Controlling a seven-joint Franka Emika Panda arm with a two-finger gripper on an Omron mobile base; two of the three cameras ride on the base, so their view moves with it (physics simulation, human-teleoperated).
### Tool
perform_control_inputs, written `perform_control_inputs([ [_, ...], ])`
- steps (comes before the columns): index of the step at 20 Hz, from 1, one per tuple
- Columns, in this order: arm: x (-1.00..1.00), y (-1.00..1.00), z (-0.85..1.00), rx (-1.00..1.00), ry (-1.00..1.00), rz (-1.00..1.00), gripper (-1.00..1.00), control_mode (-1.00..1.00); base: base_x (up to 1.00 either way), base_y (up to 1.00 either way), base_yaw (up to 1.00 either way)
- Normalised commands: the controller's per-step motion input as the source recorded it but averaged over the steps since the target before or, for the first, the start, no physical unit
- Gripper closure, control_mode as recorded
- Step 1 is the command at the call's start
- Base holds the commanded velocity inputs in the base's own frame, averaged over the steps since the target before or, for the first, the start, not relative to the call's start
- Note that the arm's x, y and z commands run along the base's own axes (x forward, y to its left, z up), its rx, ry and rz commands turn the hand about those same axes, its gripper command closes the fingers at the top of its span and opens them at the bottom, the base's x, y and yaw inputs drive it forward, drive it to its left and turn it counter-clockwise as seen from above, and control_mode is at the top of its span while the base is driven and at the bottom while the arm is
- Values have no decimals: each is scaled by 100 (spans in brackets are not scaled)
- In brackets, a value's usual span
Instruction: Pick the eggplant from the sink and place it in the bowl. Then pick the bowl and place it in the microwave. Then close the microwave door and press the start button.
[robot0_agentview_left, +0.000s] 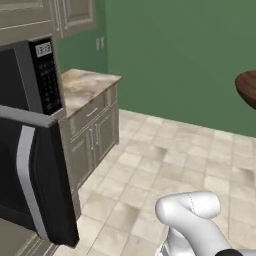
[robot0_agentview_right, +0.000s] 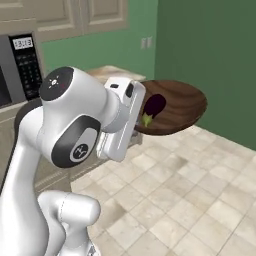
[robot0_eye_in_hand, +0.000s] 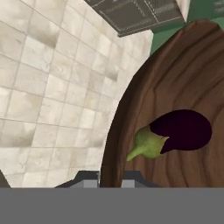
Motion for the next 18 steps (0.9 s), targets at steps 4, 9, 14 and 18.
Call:
perform_control_inputs([
  [4,0,0,0,0,0,0,100,100,46,20,42],
  [9,0,0,0,0,0,0,100,100,3,34,55],
  [14,0,0,0,0,0,0,100,100,13,16,54],
  [18,0,0,0,0,0,0,100,100,48,-2,50],
])
